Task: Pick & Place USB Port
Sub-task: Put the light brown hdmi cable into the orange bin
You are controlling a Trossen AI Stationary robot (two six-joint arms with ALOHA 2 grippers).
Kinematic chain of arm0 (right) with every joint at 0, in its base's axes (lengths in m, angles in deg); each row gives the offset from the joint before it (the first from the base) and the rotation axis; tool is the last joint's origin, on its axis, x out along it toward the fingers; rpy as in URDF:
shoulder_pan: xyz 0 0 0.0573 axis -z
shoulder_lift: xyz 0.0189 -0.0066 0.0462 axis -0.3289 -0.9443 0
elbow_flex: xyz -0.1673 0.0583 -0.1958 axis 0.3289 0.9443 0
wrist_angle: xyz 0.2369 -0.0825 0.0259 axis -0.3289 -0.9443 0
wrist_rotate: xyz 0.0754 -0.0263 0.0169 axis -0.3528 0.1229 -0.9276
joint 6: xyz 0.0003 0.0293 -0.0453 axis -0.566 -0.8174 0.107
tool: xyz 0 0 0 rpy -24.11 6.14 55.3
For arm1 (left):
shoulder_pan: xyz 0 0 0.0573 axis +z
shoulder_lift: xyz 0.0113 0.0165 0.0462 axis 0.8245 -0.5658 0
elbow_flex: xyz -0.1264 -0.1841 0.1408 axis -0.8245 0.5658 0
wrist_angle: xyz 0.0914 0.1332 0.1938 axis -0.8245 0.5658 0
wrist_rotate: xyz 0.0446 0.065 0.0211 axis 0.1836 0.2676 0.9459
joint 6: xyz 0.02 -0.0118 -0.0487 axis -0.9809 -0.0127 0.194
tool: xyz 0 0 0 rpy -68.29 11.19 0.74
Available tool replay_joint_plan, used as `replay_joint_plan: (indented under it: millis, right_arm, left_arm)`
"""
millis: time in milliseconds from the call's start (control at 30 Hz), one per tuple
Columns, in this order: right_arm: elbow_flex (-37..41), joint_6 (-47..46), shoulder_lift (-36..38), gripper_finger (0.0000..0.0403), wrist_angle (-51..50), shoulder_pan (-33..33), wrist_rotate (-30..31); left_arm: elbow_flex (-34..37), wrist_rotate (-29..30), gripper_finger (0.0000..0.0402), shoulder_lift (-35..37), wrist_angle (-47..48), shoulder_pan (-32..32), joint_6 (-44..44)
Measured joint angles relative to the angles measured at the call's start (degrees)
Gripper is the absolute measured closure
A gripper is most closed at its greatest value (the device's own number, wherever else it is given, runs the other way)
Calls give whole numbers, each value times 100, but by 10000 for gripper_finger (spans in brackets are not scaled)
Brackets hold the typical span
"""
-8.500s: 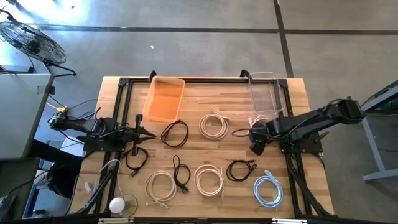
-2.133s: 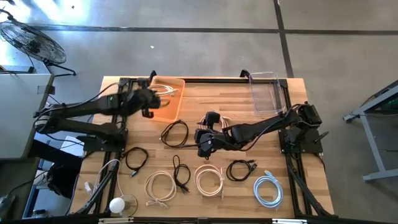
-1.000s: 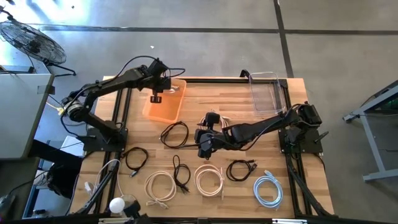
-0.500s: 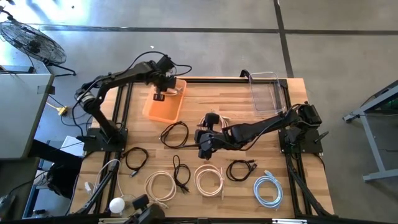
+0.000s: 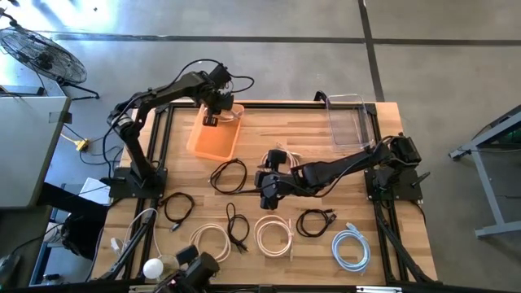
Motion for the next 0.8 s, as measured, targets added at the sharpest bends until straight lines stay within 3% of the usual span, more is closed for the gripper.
replay_joint_plan:
  millis: [300,800]
  right_arm:
    - [0,12,0,128,-32,0,-165]
    - [0,75,0,128,-28,11,-165]
  left_arm:
    - [-6,-108,299,-22,-210,216,-151]
    - [-86,43,291,-22,-940,271,-445]
